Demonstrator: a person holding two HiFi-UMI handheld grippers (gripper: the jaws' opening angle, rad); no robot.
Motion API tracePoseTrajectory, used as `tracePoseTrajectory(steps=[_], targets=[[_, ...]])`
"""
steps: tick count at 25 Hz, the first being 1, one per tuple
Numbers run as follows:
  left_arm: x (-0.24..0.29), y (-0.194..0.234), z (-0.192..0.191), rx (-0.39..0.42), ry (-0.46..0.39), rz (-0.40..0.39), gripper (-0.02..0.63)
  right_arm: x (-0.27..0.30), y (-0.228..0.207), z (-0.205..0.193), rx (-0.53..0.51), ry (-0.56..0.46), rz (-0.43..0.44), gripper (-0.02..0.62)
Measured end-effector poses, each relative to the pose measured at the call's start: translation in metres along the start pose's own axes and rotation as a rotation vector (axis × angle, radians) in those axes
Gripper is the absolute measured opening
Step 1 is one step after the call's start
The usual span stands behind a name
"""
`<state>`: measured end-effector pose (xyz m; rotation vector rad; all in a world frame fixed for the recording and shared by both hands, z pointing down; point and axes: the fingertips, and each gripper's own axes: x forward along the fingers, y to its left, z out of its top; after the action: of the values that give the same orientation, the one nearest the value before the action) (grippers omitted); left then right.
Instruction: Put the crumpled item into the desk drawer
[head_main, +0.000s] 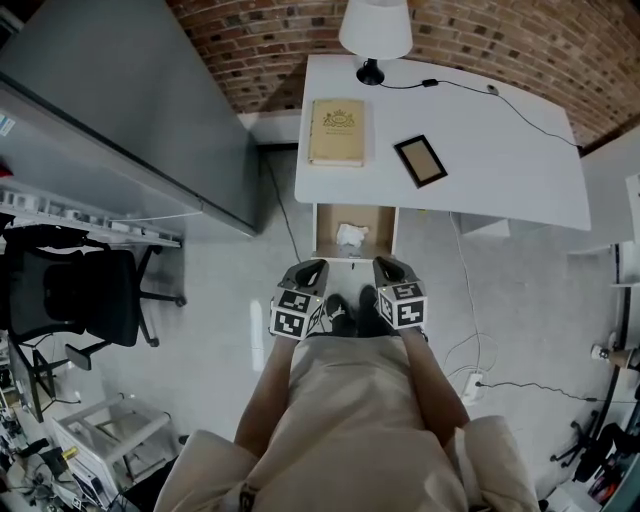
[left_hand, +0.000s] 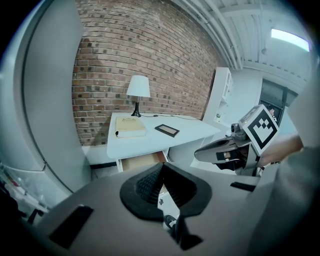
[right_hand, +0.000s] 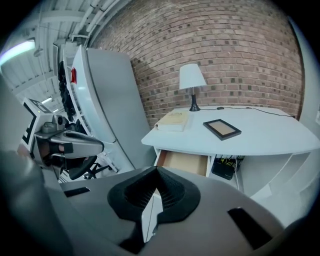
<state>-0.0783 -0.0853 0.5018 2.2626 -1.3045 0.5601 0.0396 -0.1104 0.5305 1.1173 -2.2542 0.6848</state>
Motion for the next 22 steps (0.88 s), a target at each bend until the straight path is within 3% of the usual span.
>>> tracePoseTrajectory(steps=[22], targets=[[0.001, -0.018, -0.005, 0.013, 0.005, -0.032, 0.015, -0.016, 0.006, -0.015, 0.012, 0.001, 0.005, 0.025]])
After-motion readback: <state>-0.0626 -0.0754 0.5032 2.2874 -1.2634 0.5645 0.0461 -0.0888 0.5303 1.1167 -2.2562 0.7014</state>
